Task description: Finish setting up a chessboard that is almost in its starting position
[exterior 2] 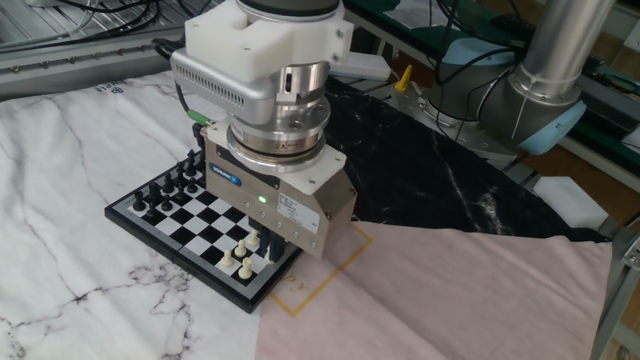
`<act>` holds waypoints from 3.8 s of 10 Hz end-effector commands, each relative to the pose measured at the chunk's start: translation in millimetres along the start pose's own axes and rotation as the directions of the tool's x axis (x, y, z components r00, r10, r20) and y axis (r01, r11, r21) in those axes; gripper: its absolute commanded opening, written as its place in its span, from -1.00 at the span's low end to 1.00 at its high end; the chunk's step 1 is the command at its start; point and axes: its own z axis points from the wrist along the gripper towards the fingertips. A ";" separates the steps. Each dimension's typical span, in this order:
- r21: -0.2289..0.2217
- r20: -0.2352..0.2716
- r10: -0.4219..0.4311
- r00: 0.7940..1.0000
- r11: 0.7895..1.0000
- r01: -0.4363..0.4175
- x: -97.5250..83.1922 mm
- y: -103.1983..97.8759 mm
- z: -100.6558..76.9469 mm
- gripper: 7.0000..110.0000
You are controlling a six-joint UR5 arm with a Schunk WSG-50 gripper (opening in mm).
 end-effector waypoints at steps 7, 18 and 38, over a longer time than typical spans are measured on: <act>0.020 0.014 -0.009 1.000 1.000 0.009 -6.7 -9.8 4.8 -1.00; 0.030 0.016 -0.023 1.000 0.999 0.022 -6.7 -17.9 11.1 -1.00; 0.034 -0.005 -0.037 0.999 0.999 0.037 -5.1 -18.6 17.9 -1.00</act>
